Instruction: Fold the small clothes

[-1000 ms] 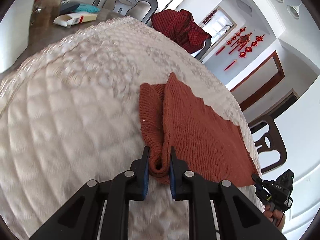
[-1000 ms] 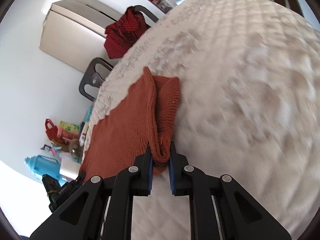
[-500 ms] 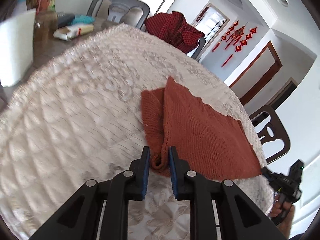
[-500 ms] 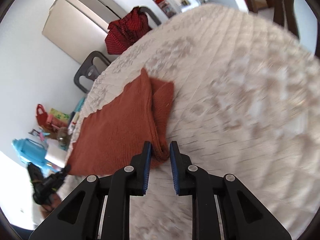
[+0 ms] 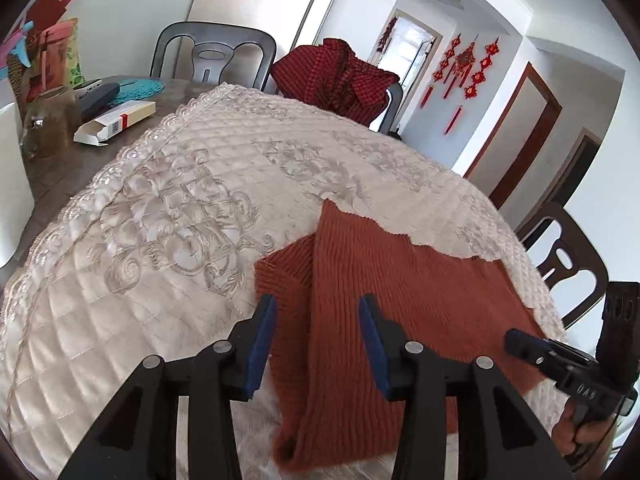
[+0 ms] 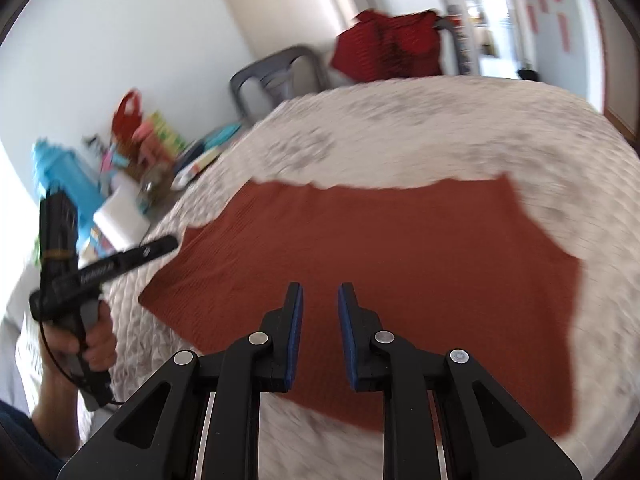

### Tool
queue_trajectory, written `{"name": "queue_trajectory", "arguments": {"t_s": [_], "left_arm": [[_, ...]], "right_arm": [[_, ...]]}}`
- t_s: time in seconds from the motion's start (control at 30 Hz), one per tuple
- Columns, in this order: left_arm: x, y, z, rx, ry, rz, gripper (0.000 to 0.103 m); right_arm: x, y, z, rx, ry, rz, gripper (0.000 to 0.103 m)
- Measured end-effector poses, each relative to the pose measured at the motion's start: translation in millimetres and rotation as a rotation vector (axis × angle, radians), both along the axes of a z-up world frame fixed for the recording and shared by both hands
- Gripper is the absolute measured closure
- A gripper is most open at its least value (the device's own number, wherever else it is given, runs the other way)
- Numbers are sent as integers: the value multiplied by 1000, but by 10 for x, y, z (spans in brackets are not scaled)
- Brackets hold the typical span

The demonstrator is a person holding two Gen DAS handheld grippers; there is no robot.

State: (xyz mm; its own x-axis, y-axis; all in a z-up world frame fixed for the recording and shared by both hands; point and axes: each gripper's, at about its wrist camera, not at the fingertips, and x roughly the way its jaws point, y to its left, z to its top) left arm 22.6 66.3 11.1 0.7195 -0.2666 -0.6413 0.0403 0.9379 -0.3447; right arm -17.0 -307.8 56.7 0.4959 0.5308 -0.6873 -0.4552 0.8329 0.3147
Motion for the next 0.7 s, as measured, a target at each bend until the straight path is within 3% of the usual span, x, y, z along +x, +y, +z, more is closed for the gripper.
{"name": "queue_trajectory", "arguments": {"t_s": [0.13, 0.4, 0.53, 0.7], "left_arm": [[47, -60, -162, 53, 67, 0, 56], [15, -28, -173, 25, 67, -7, 53], [25, -8, -169, 10, 68, -14, 52], [118, 4, -163, -9, 78, -24, 47]], "right_arm": [[108, 178, -187, -66, 34, 32, 86], [264, 333, -151, -102, 14, 35, 86], [337, 325, -179, -70, 28, 23, 87], [42, 289, -135, -42, 36, 86, 87]]}}
